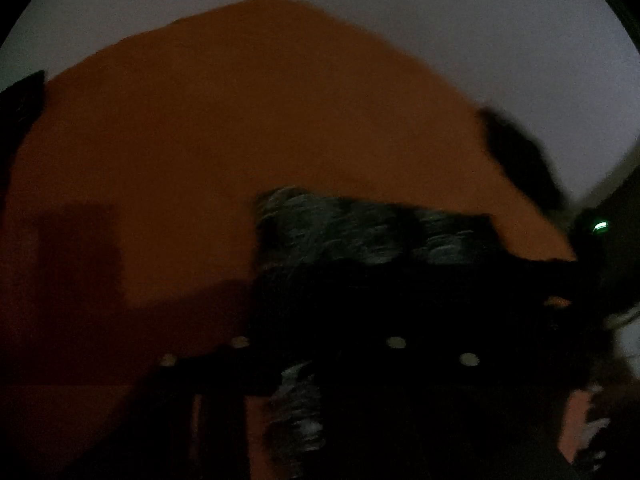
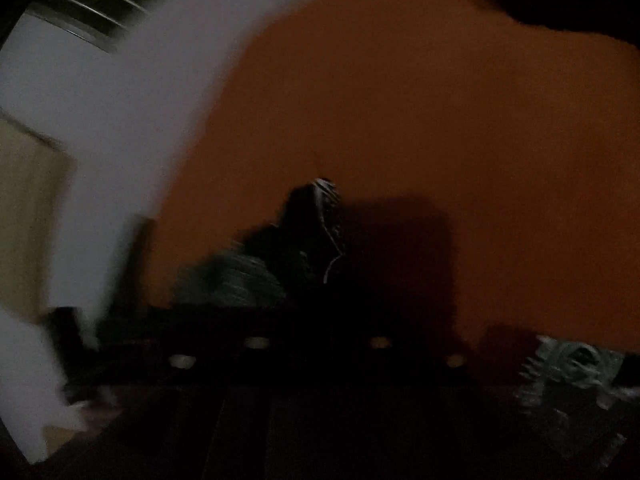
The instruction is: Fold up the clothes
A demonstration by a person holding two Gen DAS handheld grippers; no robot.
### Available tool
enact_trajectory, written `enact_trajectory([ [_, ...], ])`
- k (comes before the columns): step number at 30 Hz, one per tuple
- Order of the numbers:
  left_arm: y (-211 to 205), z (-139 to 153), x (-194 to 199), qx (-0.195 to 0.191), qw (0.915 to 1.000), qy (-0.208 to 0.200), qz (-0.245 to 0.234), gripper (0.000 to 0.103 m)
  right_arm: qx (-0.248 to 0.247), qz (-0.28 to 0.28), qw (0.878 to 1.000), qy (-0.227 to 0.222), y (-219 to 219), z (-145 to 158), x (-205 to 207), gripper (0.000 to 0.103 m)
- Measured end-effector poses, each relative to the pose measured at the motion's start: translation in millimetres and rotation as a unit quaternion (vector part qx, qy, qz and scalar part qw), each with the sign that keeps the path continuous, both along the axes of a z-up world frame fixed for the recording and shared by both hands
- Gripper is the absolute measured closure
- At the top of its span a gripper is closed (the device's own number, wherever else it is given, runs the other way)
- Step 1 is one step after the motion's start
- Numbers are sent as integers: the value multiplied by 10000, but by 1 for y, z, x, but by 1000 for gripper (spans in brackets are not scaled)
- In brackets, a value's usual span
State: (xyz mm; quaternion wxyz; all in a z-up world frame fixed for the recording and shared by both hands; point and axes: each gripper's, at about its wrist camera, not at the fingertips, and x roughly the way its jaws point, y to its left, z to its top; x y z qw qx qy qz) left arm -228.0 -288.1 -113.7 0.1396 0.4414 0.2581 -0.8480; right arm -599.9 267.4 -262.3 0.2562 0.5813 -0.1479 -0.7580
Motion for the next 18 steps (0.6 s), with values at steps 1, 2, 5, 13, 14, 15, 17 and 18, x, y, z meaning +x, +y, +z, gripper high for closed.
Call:
enact_trajectory([
  [1, -5, 2, 5, 68, 9999, 26, 101, 69, 82, -48, 9999, -38, 1, 0, 1, 71],
  [2, -10, 4, 10, 136, 9997, 52, 202, 68, 130, -127, 9998, 5, 4, 3, 5, 71],
  [5, -19, 10, 24, 440, 9981, 156, 409, 64, 29, -555, 9969, 555, 26, 41, 26, 70],
  [13, 45, 39, 29, 550, 9970, 96, -528, 64, 341, -521, 9905, 1227, 132, 124, 138, 59],
  [14, 57, 43, 29, 569, 9957, 80, -722, 63, 408, -637, 9891, 1261, 149, 125, 156, 59],
  [15, 69, 47, 29, 587, 9940, 63, -916, 63, 514, -757, 9875, 1280, 163, 123, 173, 59],
  [17, 100, 47, 24, 540, 9898, -62, -1320, 63, 921, -1110, 9827, 1158, 190, 108, 204, 59],
  [18, 113, 44, 21, 513, 9875, -137, -1487, 63, 1065, -1338, 9795, 1061, 212, 100, 219, 59],
])
